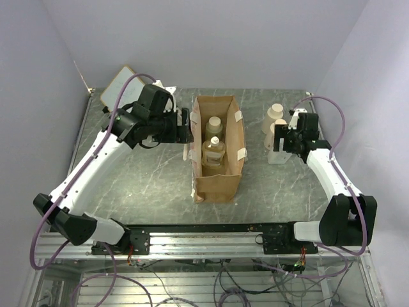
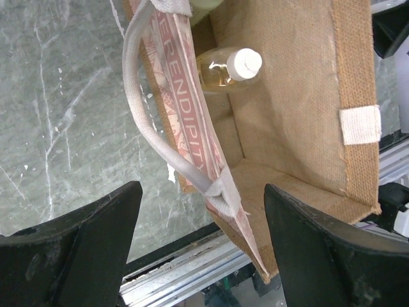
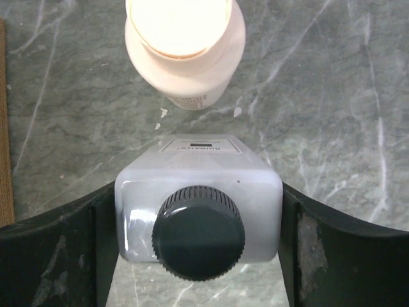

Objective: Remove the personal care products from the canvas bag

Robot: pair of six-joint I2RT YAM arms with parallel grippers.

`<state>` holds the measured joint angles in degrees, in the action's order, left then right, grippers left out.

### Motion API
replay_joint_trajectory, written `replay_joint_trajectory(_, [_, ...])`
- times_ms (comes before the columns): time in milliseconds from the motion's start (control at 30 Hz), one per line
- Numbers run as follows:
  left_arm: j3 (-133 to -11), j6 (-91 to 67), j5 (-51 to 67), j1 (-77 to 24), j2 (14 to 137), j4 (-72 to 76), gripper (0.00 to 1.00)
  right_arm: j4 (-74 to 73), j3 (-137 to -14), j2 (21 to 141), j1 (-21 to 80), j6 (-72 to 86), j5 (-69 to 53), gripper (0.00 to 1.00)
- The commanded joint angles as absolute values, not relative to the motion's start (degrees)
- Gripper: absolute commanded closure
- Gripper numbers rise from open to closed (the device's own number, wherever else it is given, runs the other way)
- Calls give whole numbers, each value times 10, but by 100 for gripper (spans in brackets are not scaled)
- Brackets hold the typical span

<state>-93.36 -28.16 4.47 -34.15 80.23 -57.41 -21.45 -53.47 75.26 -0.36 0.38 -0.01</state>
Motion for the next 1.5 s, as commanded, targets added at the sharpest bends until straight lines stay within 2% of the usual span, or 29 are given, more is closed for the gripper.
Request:
replay_joint_trajectory(0, [-926,-270,70,-336,760,-586,12,-273,-600,753,-5,32,34,9])
replay_joint_trajectory(67, [-911,-269,74,-337,737,-585,12,-301,-612,747,-5,44,40,1])
replay_joint_trajectory(433, [-791,-292,108,-337,635,-545,11,-455,-658,641,-4,105,0,0])
replay_joint_trajectory(633, [-820,-277,117,-337,640,-565,11,-486,-687,592,-4,191,-62,0])
replay_joint_trajectory(833, [-814,-299,128,-336,642,-545,11,-459,-782,652,38,279,-135,0])
replay_joint_trajectory(1000, [-810,-340,121,-336,657,-511,12,-459,-895,751,205,287,-53,0])
replay_joint_trajectory(1067, [-847,-345,104,-336,680,-532,12,-479,-955,813,242,275,-33,0])
replay_joint_trajectory(1233, [-927,-340,67,-335,708,-595,12,-466,-1029,929,302,256,5,15])
replay_joint_trajectory(1467, [-907,-382,40,-336,684,-614,12,-426,-1056,1036,323,253,9,38])
